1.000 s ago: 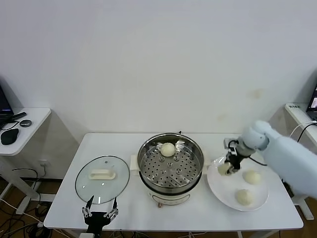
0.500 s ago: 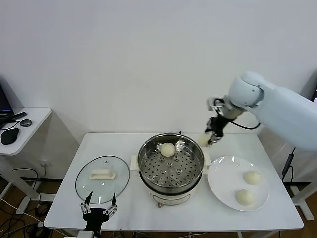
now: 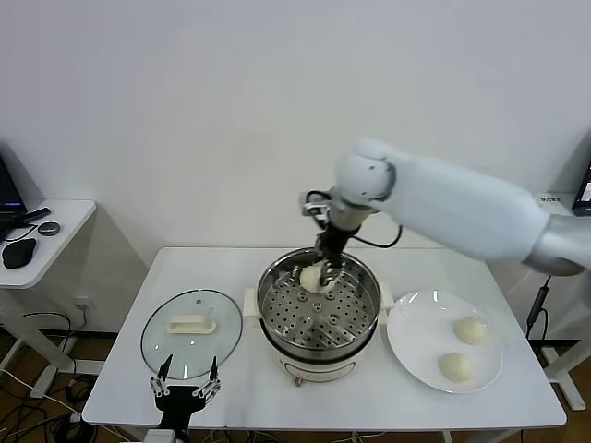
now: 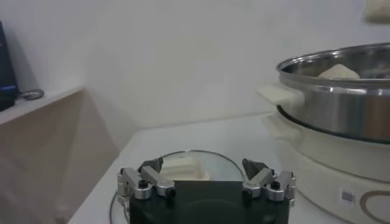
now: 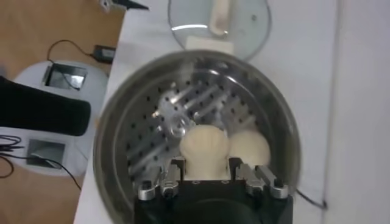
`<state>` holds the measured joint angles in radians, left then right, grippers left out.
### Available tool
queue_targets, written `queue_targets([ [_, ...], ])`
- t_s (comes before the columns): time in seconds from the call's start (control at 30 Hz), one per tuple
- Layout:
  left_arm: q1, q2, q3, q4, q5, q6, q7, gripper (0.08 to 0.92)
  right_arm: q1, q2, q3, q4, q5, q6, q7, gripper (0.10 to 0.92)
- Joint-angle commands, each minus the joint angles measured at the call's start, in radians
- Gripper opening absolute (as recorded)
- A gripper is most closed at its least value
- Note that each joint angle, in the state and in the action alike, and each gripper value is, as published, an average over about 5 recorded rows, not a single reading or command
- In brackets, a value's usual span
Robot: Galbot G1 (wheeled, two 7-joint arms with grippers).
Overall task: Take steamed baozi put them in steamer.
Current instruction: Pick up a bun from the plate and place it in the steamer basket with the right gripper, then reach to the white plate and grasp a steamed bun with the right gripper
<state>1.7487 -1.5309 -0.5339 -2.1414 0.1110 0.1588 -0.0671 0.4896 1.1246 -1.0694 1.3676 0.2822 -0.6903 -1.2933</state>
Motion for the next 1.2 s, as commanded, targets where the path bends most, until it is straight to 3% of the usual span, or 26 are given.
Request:
queue_targets([
  [0.03,-0.008,0.0,0.0,0.0,-0.006,0.004,-0.002,0.823,-0.083,0.208,-0.042,-0.146,-0.025,-0.036,0.035,0.452],
  [0.43,-0.033,0.005,-0.008,0.031,-0.023,0.008,0.003,0.823,-0.136,0.234,-0.041,-0.2,-0.09,-0.036,0.057,0.466],
  [0.53,-0.036,0.005,-0.006,0.032,-0.025,0.009,0.006,0.823,-0.14,0.228,-0.033,-0.194,-0.087,-0.036,0.073,0.518],
  [0.77,-0.038,0.002,-0.005,0.037,-0.025,0.009,0.007,0.823,-0.13,0.193,-0.01,-0.164,-0.074,-0.035,0.084,0.721],
  [0.9,-0.04,-0.001,-0.004,0.036,-0.025,0.011,0.008,0.823,-0.095,0.107,0.01,-0.088,-0.066,-0.035,0.077,0.805],
  [1.2,-0.027,0.0,-0.009,0.021,-0.026,0.018,0.019,0.823,0.071,-0.284,0.159,0.085,-0.06,0.059,-0.055,0.823],
])
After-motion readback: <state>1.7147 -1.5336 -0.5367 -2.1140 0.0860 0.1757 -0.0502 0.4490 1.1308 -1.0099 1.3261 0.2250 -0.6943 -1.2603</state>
